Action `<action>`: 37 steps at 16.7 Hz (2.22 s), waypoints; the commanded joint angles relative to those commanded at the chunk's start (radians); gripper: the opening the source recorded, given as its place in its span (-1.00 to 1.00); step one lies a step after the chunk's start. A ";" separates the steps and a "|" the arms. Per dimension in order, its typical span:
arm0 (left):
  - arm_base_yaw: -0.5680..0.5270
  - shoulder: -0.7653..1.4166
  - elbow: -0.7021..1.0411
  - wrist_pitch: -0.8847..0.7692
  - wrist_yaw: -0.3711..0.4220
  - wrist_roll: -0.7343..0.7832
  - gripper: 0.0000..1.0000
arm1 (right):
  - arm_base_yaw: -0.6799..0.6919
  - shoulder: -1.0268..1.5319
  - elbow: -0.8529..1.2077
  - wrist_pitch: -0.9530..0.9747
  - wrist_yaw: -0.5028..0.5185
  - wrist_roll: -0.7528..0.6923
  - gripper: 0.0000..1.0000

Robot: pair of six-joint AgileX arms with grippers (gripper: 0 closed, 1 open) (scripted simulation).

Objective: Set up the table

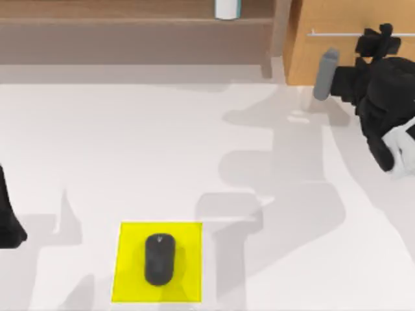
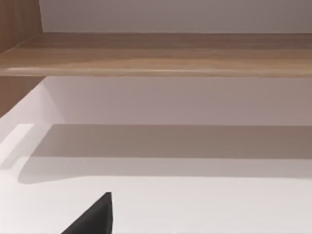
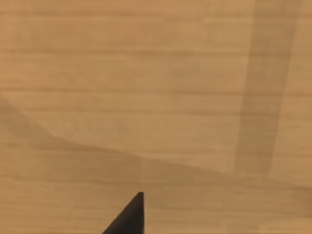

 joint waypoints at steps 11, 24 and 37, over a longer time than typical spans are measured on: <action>0.000 0.000 0.000 0.000 0.000 0.000 1.00 | 0.028 -0.011 -0.068 0.023 -0.004 0.019 1.00; 0.000 0.000 0.000 0.000 0.000 0.000 1.00 | 0.034 -0.069 -0.223 0.098 0.025 0.012 1.00; 0.000 0.000 0.000 0.000 0.000 0.000 1.00 | 0.353 -0.134 -0.061 -0.088 0.192 0.487 1.00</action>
